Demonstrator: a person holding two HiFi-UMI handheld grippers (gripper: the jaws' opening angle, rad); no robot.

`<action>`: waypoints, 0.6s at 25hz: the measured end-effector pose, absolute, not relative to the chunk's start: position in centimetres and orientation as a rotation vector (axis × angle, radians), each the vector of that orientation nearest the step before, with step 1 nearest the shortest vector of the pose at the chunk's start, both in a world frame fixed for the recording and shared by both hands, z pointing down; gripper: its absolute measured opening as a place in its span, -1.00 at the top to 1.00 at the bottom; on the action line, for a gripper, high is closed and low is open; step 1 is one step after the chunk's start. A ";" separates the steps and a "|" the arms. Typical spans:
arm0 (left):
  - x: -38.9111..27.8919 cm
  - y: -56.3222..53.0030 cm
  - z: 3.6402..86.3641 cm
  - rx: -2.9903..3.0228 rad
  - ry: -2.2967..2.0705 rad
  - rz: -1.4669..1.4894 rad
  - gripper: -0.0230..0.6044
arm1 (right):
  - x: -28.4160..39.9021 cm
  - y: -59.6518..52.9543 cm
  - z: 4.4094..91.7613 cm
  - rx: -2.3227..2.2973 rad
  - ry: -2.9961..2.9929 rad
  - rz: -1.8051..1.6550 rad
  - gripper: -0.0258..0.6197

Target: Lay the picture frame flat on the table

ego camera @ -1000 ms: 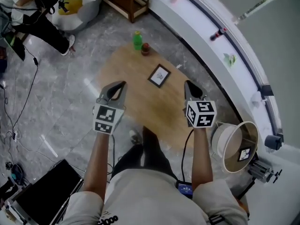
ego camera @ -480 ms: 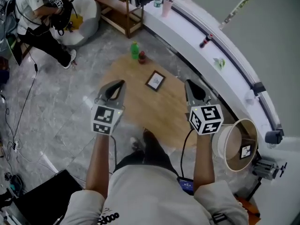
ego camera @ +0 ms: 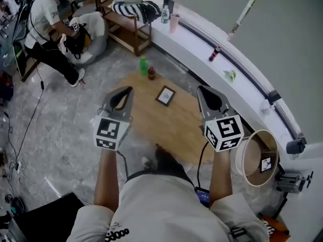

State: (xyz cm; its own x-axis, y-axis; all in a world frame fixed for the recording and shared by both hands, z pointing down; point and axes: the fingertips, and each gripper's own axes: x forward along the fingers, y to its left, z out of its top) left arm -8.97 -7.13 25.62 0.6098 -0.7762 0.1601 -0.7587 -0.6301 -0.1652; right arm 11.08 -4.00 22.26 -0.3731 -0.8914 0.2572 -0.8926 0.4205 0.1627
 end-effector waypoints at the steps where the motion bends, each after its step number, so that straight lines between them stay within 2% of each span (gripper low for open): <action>1: -9.0 -6.8 24.9 -2.735 1.304 -0.324 0.89 | 10.9 -3.6 21.5 1.542 -2.381 -0.014 0.91; 15: -9.1 -2.3 17.7 -2.654 1.230 -0.167 0.89 | 8.2 0.4 15.9 1.504 -2.446 -0.182 0.91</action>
State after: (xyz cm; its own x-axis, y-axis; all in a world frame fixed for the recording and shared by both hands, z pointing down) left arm -9.12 -2.28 17.71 0.6452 -0.7639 0.0137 -0.7399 -0.6293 -0.2378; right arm 8.25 0.43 15.91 -0.4282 -0.8899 0.1571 -0.8569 0.4550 0.2422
